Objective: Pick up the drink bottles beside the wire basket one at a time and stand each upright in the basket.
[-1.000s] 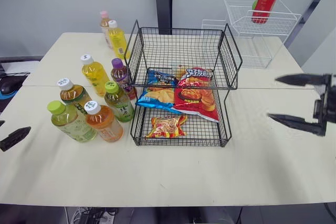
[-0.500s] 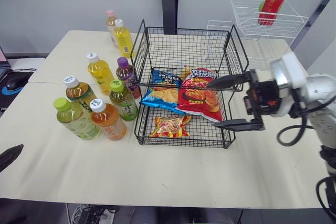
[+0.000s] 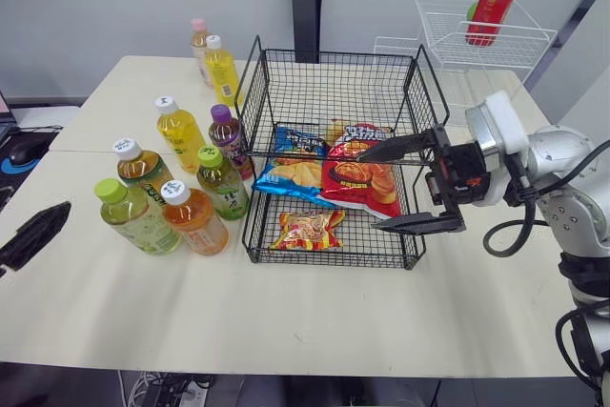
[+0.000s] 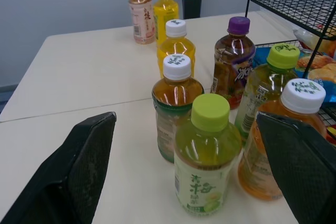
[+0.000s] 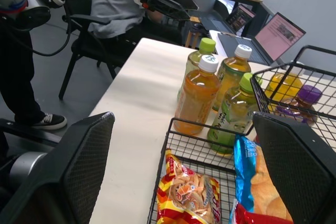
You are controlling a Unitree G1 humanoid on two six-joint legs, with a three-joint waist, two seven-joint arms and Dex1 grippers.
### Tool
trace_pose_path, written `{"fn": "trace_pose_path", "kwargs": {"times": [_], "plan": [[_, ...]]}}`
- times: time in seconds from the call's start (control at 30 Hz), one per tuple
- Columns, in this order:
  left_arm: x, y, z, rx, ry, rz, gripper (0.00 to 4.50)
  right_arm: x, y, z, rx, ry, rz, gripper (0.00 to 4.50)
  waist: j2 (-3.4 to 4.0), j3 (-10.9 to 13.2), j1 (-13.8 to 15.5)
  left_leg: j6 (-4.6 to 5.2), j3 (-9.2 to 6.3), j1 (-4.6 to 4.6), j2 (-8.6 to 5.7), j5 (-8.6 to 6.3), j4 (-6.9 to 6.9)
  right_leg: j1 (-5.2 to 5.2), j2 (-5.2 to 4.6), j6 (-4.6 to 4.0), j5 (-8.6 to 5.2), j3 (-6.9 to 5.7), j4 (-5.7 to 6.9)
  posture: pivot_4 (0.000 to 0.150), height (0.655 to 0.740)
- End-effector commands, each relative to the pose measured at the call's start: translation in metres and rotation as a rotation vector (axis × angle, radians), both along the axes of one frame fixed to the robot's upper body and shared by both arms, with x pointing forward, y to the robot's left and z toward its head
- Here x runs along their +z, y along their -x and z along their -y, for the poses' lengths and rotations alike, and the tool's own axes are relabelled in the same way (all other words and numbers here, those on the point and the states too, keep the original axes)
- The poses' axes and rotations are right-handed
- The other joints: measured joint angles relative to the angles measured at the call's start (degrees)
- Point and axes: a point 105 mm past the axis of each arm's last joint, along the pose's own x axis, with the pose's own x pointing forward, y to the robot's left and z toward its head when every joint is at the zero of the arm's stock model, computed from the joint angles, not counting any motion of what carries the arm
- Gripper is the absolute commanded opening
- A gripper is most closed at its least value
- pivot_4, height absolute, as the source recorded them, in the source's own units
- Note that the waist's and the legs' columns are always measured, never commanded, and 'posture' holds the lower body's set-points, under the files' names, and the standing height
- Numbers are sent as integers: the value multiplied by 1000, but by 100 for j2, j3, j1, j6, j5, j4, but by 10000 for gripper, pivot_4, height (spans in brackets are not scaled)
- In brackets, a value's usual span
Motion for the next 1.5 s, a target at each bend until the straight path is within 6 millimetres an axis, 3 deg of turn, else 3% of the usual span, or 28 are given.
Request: {"fn": "trace_pose_path", "kwargs": {"times": [0.03,0.43,0.67,0.77,1.03,1.2,1.5], "plan": [[3,-14,5,29,-6,38,44378,8,2,-5,-20,-31,78,45000,-1,-1,0,0,-1,0,1,0,0,0,1,0,0,0,0,1500,7400],[-26,-43,18,10,-39,-67,44378,13,-5,1,-111,-82,118,45000,0,0,-12,-1,1,-1,0,0,-1,-1,2,0,0,1,1,1500,7400],[-27,-52,20,8,-34,-36,44378,11,-4,2,-109,-71,119,45000,0,0,-23,-1,2,-1,1,0,-3,-2,3,0,0,2,1,1500,7400],[-29,-54,24,-11,-19,-34,38981,12,-4,1,-112,-77,123,45000,0,0,-19,-1,2,-2,1,0,-3,-2,3,0,0,2,1,1500,7400],[-37,-59,27,-34,2,-52,14249,21,-7,-3,-114,-111,139,45000,0,1,-13,-1,1,-1,1,0,-3,-2,3,1,0,1,1,1500,7400],[-33,-57,27,-53,5,-43,13550,21,-7,-3,-118,-117,143,45000,1,1,-11,-1,1,-1,0,0,-3,-1,3,1,0,2,1,1500,7400],[9,-28,26,-163,-63,-64,13549,28,-6,2,-147,-140,157,45000,-5,4,-23,-2,0,-7,2,0,-5,-7,3,1,0,-1,-3,1500,7400]]}}
